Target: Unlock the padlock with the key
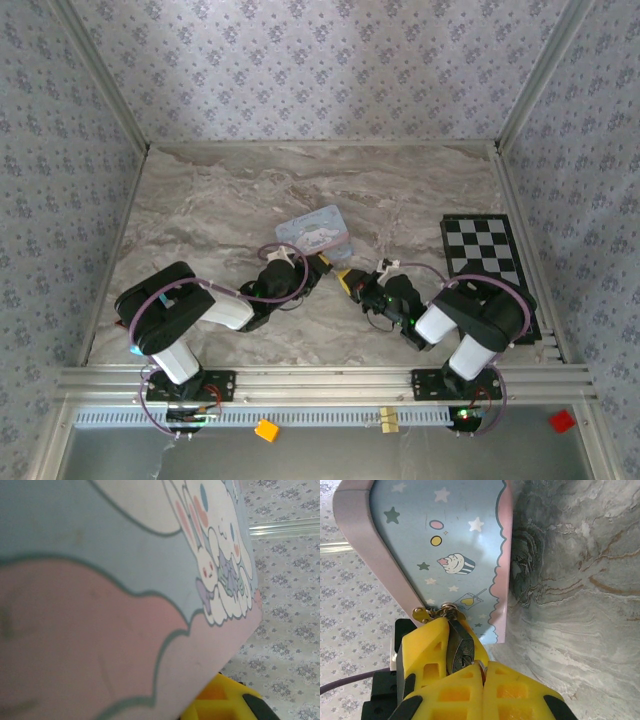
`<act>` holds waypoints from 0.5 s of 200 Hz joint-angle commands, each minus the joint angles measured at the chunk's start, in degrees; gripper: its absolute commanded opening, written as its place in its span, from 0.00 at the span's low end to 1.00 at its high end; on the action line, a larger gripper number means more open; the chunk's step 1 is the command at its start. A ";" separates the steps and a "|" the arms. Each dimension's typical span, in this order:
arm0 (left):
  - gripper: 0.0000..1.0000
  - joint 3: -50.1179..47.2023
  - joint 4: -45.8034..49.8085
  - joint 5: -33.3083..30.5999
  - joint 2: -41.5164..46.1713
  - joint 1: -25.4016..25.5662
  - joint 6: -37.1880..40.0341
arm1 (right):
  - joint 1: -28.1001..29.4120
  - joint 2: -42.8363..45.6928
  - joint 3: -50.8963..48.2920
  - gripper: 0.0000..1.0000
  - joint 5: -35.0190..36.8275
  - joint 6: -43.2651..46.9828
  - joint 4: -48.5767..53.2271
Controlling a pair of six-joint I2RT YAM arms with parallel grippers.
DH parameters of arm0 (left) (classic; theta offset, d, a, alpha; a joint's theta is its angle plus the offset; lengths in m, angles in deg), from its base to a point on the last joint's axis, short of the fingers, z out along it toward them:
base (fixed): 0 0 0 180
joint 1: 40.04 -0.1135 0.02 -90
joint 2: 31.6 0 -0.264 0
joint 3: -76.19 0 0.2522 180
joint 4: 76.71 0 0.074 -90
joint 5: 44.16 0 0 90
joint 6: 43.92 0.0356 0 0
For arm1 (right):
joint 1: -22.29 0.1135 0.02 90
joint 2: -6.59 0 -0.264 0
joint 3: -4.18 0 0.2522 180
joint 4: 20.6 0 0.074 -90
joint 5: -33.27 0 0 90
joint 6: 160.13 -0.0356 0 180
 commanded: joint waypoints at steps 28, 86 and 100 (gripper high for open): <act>0.00 3.03 -5.51 8.86 0.52 3.50 0.28 | -0.60 -0.89 4.64 0.00 -2.83 -0.66 -1.90; 0.00 3.15 -5.23 8.83 0.43 3.56 0.21 | -0.75 1.13 6.39 0.00 -5.99 -0.28 -1.90; 0.00 3.28 -5.32 8.57 0.51 3.52 0.22 | -0.48 0.76 6.08 0.00 -5.55 -0.19 -1.88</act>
